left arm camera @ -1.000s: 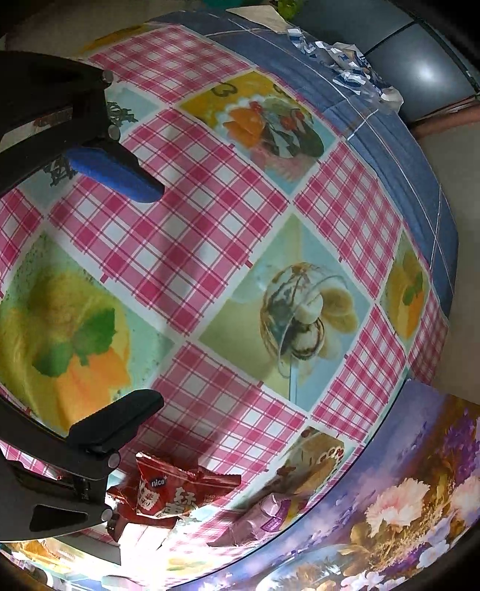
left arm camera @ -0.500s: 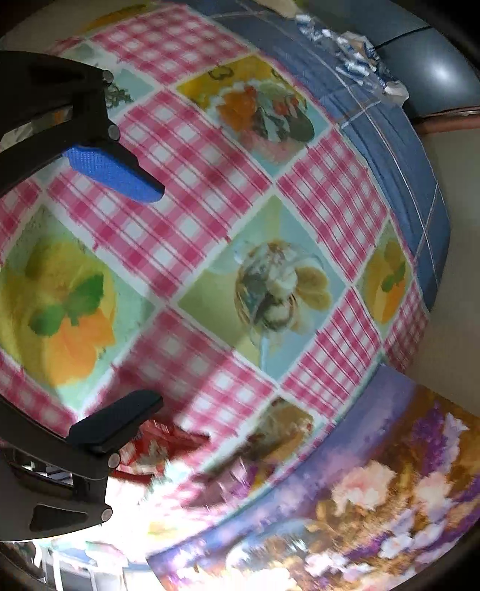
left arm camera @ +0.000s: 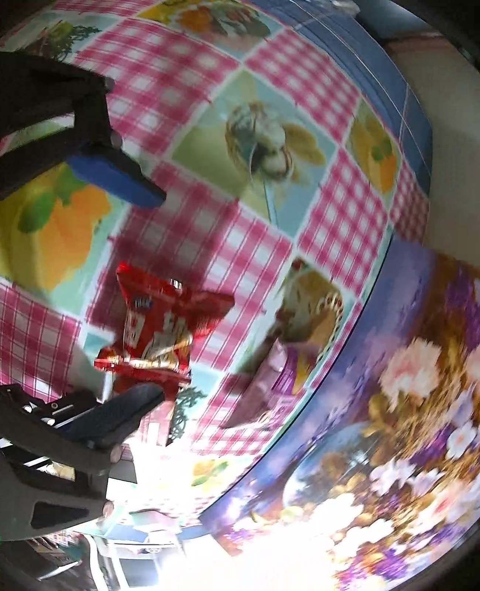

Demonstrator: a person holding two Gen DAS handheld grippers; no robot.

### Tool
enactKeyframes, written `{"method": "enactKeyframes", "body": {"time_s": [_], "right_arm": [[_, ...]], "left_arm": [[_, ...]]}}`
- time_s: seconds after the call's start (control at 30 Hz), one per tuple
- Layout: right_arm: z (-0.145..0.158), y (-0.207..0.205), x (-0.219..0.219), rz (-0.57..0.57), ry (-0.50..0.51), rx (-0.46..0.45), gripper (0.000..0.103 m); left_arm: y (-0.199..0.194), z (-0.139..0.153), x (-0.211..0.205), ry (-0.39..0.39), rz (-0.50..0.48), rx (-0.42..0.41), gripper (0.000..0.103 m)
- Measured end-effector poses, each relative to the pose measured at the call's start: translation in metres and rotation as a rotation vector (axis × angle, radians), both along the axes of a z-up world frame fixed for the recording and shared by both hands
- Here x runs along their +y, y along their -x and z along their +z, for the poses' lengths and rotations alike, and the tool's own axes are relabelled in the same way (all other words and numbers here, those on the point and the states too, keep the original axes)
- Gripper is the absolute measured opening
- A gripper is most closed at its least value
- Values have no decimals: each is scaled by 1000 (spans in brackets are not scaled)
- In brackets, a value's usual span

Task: Organize snacks
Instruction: 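Grasp red snack bag with left gripper while right gripper holds red candy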

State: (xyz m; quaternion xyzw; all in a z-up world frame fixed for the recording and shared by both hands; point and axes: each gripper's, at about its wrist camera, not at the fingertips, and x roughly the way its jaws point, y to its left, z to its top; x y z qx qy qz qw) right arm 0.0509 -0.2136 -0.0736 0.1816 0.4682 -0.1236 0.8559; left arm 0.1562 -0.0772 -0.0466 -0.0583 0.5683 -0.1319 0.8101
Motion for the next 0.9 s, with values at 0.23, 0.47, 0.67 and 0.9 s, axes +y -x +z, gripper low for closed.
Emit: {"method": "enactKeyframes", "body": {"time_s": [0.23, 0.47, 0.67, 0.9], "right_arm": [[0, 1, 0, -8, -10, 2, 19], [1, 1, -2, -25, -30, 10, 19], [0, 1, -4, -33, -48, 11, 19], [5, 3, -6, -44, -60, 5, 19]], "left_arm": [[2, -9, -11, -13, -42, 11, 61], [3, 1, -14, -25, -55, -19, 46], [4, 8, -15, -14, -55, -22, 43], [8, 20, -20, -17, -71, -45, 43]]}}
